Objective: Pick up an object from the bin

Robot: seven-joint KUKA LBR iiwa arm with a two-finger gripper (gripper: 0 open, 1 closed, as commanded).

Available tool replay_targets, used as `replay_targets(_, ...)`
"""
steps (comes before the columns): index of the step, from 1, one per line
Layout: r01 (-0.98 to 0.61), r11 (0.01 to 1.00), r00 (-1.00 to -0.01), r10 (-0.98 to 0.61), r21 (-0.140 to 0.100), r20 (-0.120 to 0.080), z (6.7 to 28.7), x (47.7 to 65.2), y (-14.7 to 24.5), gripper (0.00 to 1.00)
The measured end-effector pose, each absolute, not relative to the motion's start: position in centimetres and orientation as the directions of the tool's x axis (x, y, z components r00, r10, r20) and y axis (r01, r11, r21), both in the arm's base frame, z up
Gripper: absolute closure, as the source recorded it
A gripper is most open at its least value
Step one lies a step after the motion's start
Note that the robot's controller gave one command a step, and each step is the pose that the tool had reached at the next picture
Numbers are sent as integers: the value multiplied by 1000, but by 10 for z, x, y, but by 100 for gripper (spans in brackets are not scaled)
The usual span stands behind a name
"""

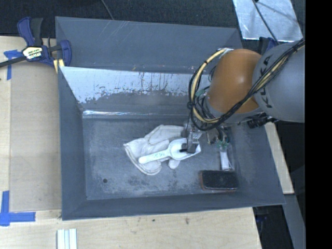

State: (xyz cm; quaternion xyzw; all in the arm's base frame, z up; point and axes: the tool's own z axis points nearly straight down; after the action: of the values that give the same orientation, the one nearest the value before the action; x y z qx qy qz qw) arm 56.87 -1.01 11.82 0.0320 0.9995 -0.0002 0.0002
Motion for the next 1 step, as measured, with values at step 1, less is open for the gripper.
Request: replay_targets(1, 64, 998, -998, 64, 0, 2, 135, 568, -10, 100)
